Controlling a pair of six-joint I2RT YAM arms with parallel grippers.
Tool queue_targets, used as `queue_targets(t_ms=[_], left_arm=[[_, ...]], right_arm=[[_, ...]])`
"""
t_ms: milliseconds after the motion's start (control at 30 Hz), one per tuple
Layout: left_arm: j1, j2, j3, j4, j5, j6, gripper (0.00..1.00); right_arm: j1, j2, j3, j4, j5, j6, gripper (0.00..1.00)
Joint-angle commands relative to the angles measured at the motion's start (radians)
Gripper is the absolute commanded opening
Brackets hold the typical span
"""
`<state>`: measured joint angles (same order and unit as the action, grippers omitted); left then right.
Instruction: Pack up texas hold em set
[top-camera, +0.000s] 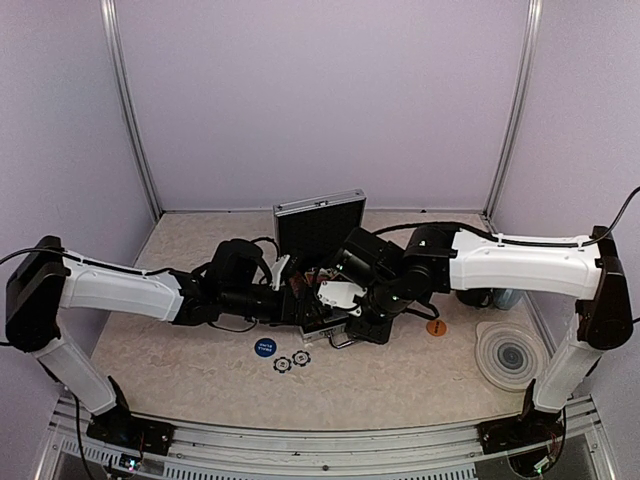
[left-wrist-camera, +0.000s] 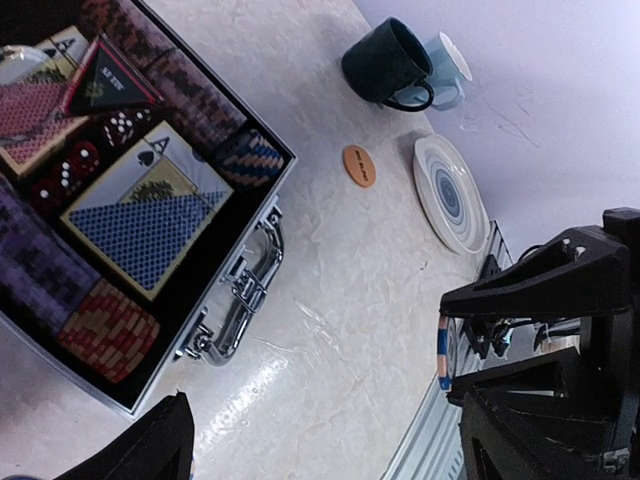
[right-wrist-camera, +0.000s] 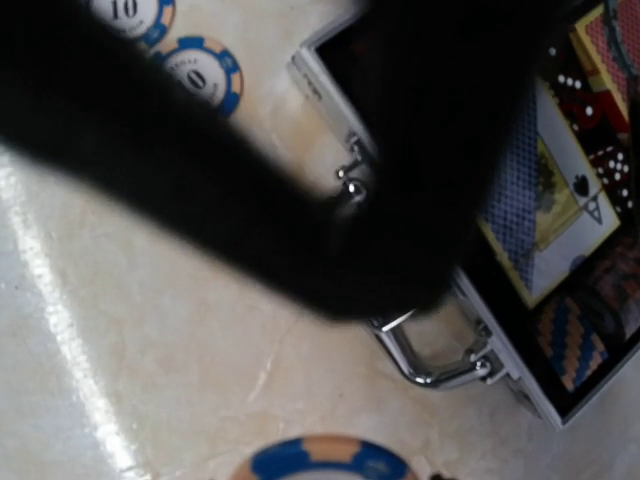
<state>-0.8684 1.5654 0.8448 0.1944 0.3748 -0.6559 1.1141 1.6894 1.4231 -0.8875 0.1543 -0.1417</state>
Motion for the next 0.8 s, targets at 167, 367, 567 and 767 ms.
queue_targets(t_ms=[167, 367, 567, 767], left_arm=[[-0.039, 0.121, 0.036, 0.220, 0.230, -0.091, 0.87], [-0.060, 0.172, 0.054, 0.296, 0.282, -0.139, 0.84], [-0.074, 0.198, 0.060, 0.336, 0.300, -0.162, 0.81], [-0.076, 0.212, 0.056, 0.369, 0.319, -0.182, 0.75]], right_arm=[[-0.008, -0.014, 0.019, 0.027, 0.006, 0.012, 0.42], [-0.007, -0.013, 0.016, 0.032, 0.002, 0.014, 0.42], [-0.006, -0.006, 0.022, 0.032, 0.003, 0.016, 0.42], [-0.007, -0.010, 0.036, 0.043, -0.010, 0.013, 0.42]])
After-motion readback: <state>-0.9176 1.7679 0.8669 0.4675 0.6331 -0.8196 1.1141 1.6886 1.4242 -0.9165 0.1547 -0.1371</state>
